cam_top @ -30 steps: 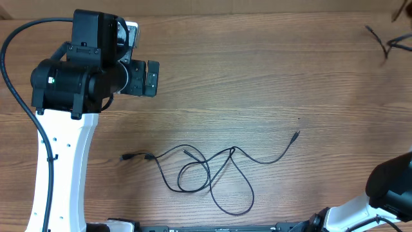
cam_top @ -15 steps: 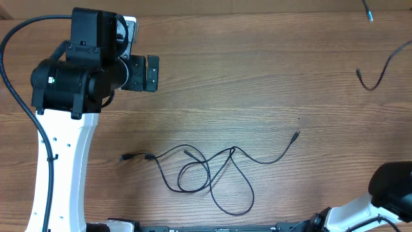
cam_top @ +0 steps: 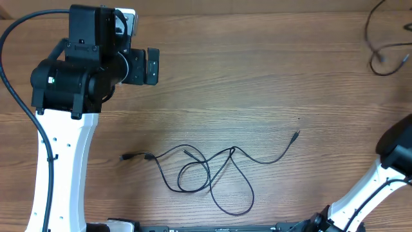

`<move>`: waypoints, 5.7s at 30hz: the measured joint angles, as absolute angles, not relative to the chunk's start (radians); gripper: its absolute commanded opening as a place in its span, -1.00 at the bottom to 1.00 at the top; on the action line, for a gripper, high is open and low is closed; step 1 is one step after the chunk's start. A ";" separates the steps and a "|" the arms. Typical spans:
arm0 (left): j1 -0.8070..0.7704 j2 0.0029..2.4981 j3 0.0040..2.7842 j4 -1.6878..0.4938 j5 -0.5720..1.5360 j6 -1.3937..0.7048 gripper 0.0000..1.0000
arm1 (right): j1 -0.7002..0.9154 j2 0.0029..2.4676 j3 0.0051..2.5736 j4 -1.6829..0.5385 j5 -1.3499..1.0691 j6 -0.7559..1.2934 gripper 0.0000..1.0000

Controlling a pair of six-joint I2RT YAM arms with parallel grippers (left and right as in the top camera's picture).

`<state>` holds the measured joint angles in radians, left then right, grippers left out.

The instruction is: Untangle cables

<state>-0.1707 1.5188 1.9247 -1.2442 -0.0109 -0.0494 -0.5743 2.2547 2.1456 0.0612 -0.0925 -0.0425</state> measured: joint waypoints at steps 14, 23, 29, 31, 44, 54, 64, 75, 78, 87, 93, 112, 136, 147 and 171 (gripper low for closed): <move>-0.171 1.519 1.925 -1.230 -0.011 -0.049 0.91 | -0.732 2.547 2.162 -0.508 -0.131 0.038 -0.92; -0.171 1.519 1.924 -1.248 -0.010 -0.049 0.88 | -0.690 2.623 2.181 -0.558 -0.319 0.146 -0.92; -0.171 1.519 1.924 -1.260 -0.010 -0.049 0.86 | -0.572 2.632 2.181 -0.514 -0.351 0.164 -0.93; -0.171 1.519 1.924 -1.260 -0.010 -0.049 0.87 | -0.529 2.637 2.181 -0.493 -0.344 0.167 -0.93; -0.171 1.519 1.924 -1.269 -0.010 -0.050 0.87 | -0.494 2.640 2.189 -0.502 -0.339 0.186 -0.93; -0.171 1.519 1.924 -1.270 -0.009 -0.050 0.86 | -0.603 2.642 2.225 -0.567 -0.390 0.184 1.00; -0.171 1.519 1.924 -1.311 0.023 -0.050 0.86 | -0.588 2.601 2.244 -0.696 -0.419 0.123 1.00; -0.171 1.519 1.924 -1.325 0.030 -0.051 0.83 | -0.489 2.360 2.221 -0.812 -0.399 0.130 1.00; -0.171 1.519 1.924 -1.329 0.030 -0.051 0.84 | -0.441 2.223 2.223 -0.827 -0.414 0.130 1.00; -0.171 1.519 1.924 -1.383 0.030 -0.049 0.88 | -0.350 2.117 2.239 -1.032 -0.439 0.130 0.83; -0.171 1.519 1.924 -1.387 0.030 -0.049 0.94 | -0.232 2.160 2.214 -1.305 -0.413 0.098 0.99; -0.171 1.519 1.924 -1.313 0.001 -0.019 1.00 | 0.526 2.164 2.149 -1.695 -0.176 -0.147 0.61; -0.171 1.519 1.924 -1.163 -0.001 -0.019 1.00 | 0.624 2.069 2.313 -1.695 -0.346 0.187 1.00; -0.170 1.519 1.924 -1.122 -0.087 -0.041 1.00 | 0.669 2.069 2.136 -1.684 -0.168 0.567 1.00; 0.052 1.519 1.924 -0.976 -0.311 -0.208 1.00 | 0.691 2.070 1.679 -1.589 -0.187 1.177 1.00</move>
